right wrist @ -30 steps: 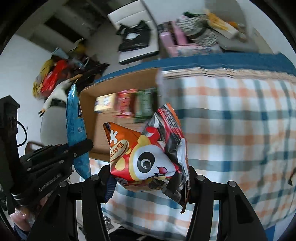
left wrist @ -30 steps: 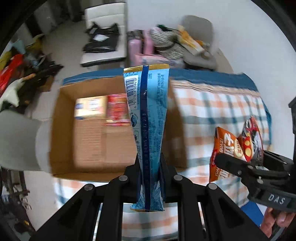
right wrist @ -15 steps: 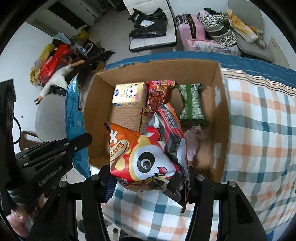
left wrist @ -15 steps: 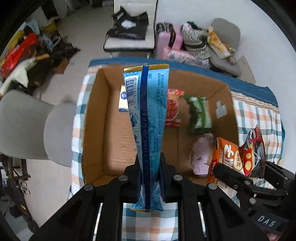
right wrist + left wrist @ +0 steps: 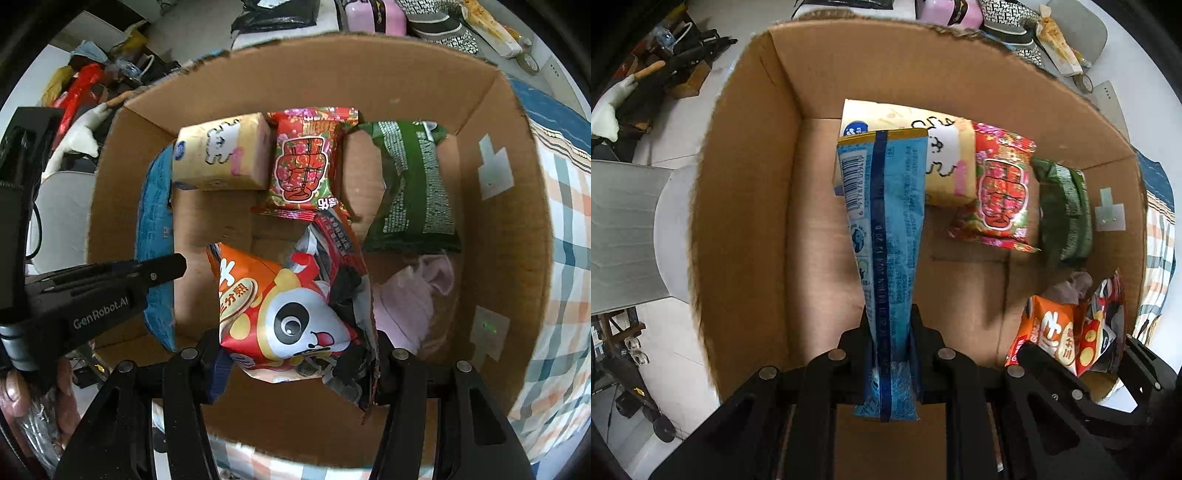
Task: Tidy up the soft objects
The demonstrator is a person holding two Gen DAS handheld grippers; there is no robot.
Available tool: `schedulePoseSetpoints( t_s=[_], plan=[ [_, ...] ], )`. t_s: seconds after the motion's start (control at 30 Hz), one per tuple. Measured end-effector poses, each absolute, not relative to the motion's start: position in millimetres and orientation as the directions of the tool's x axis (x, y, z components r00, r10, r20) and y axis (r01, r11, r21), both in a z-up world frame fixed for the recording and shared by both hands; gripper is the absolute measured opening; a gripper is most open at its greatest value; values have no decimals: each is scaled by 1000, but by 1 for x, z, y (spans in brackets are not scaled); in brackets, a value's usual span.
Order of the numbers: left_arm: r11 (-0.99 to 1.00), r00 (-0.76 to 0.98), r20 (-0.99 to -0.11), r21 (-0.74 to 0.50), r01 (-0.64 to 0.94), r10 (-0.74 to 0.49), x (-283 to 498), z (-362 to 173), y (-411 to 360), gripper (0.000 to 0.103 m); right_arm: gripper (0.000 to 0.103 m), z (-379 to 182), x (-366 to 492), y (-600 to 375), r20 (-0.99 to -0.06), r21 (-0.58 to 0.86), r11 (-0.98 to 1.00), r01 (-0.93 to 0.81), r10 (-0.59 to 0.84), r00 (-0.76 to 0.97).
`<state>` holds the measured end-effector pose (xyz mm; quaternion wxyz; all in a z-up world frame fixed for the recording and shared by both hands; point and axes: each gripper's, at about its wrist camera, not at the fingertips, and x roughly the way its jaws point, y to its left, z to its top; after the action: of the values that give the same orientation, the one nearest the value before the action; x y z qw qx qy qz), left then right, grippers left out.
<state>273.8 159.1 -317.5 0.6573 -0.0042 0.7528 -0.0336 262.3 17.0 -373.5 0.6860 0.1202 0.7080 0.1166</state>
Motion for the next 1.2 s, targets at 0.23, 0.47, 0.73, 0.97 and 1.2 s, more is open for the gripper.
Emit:
schedulePoseSetpoints(
  t_s=[0.23,0.47,0.73,0.97,1.2],
  plan=[
    [997,-141,-989,-48,53,-40,282,-330,164,16,60,-395,271,18,-942,330,944,24,330,-65],
    [998,-123,-992,18,58,25,278,-323,161,20,71,-404,278,20,-937,336,942,14,336,-94],
    [997,-51,-997,53,50,55,267,-300,149,51,95,-389,278,16,-962,268,963,-11,267,-47],
    [996,33,-997,77,32,76,250,-274,148,96,100,-374,275,-4,-991,136,991,8,136,18],
    [998,80,-995,64,8,63,231,-257,150,96,103,-355,261,-14,-996,70,997,28,69,58]
  ],
)
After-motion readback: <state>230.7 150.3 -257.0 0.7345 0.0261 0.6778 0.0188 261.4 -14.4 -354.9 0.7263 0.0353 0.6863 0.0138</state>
